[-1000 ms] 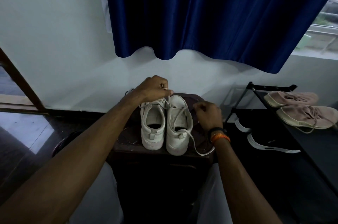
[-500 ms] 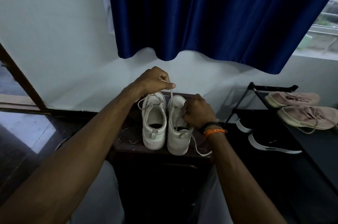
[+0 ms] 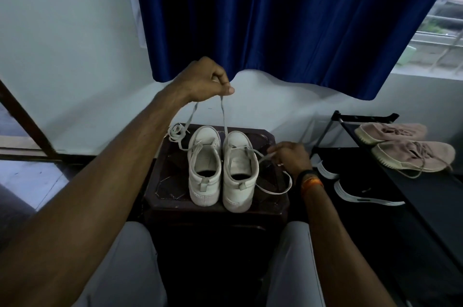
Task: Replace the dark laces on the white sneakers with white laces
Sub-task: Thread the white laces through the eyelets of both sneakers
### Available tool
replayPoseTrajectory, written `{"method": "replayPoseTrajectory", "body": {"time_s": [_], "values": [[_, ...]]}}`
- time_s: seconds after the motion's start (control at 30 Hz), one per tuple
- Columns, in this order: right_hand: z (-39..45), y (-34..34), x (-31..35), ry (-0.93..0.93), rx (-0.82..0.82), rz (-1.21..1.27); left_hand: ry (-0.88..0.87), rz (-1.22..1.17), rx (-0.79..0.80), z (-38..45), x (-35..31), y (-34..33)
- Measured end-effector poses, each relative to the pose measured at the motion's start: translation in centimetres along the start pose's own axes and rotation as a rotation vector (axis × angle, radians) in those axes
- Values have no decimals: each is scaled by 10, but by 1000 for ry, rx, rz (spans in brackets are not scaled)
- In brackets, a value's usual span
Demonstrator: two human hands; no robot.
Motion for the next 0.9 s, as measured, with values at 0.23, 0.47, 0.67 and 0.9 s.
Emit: {"method": "replayPoseTrajectory", "body": {"time_s": [0.23,0.47,0.67,0.9], "values": [[-24,-11,45,294,71,182,-29,-309,327,-9,-46,-37],[-21,-3,61,243,89,515,-86,-300,391,-13,-52,-43],[-5,12,21,-108,-140,656,10,-172,330,-10,-17,-23],[11,24,-4,-391,-257,844,190,-63,166,-6,24,1]]}}
Point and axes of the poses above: each hand's wrist, its own z-axis towards the middle knuckle, its own y-axis out of the back of the hand, x = y × z, the point moved 2 cm from there along z, towards the middle knuckle, and after that the axes turned 11 degrees about -x, right-handed, at the moved point
